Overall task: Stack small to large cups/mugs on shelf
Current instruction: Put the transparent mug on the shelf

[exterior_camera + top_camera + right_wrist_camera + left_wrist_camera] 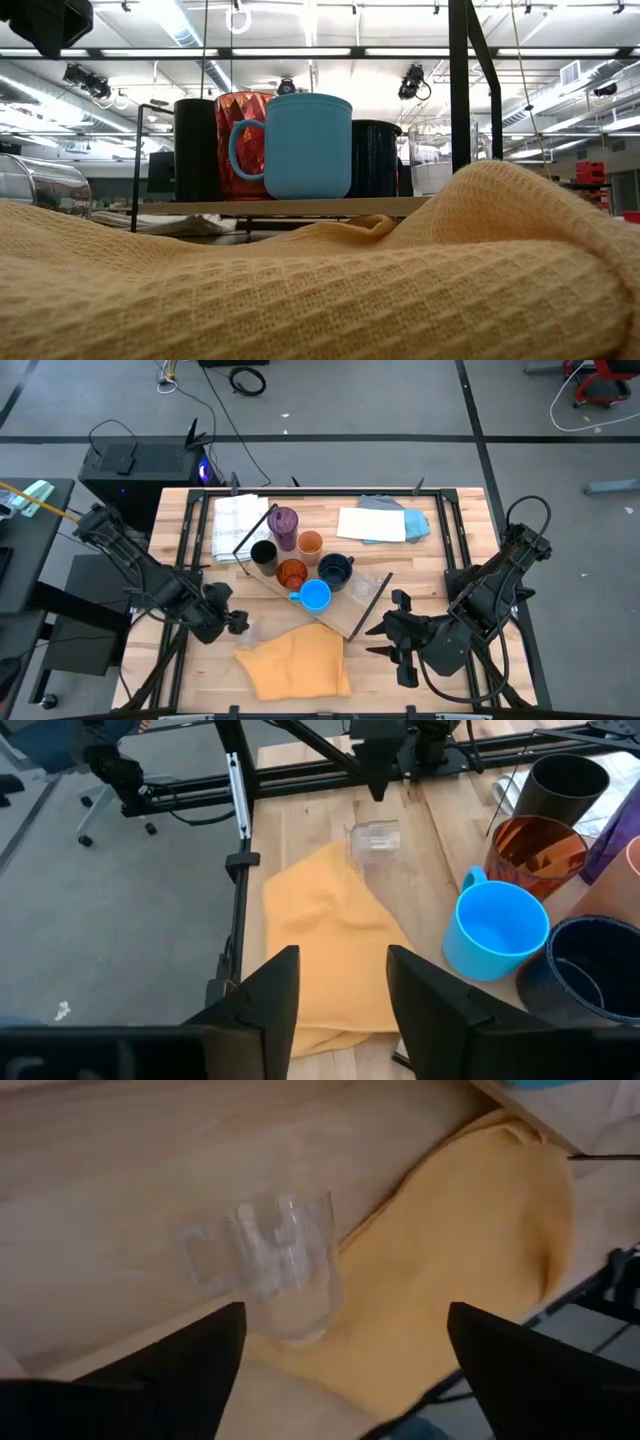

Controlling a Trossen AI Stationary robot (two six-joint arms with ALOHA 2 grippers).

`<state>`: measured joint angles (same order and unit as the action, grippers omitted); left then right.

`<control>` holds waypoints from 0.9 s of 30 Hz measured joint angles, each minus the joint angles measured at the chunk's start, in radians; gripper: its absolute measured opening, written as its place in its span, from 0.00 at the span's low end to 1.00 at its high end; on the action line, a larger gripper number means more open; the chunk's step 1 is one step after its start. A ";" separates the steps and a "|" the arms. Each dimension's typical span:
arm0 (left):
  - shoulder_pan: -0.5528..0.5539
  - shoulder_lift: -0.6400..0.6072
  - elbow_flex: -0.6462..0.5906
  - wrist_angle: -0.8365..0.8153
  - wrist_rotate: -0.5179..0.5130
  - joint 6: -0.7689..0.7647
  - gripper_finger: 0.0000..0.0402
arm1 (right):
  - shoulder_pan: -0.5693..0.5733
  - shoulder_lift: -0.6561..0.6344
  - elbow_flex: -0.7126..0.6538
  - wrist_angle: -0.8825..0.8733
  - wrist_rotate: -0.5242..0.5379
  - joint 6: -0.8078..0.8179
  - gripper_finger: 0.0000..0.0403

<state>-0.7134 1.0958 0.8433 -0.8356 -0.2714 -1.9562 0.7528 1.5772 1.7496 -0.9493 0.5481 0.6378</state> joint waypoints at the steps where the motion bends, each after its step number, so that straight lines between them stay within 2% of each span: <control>1: 0.004 0.008 0.000 0.000 0.000 0.011 0.89 | -0.002 0.000 0.000 0.000 0.000 0.011 0.40; 7: 0.023 0.031 0.000 0.002 -0.004 0.137 0.91 | -0.028 0.000 0.000 0.000 0.000 0.058 0.43; 16: 0.032 0.031 0.000 0.017 0.001 0.131 0.91 | -0.038 0.000 0.000 0.001 -0.001 0.174 0.43; 23: 0.033 0.069 -0.001 -0.115 0.130 0.130 0.92 | -0.039 0.000 0.000 0.001 0.000 0.238 0.43; 27: 0.033 0.091 -0.001 -0.107 0.164 0.146 0.93 | -0.047 0.000 0.000 0.002 0.000 0.273 0.43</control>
<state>-0.6806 1.1868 0.8421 -0.9431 -0.1070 -1.8102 0.7057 1.5772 1.7496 -0.9477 0.5480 0.9111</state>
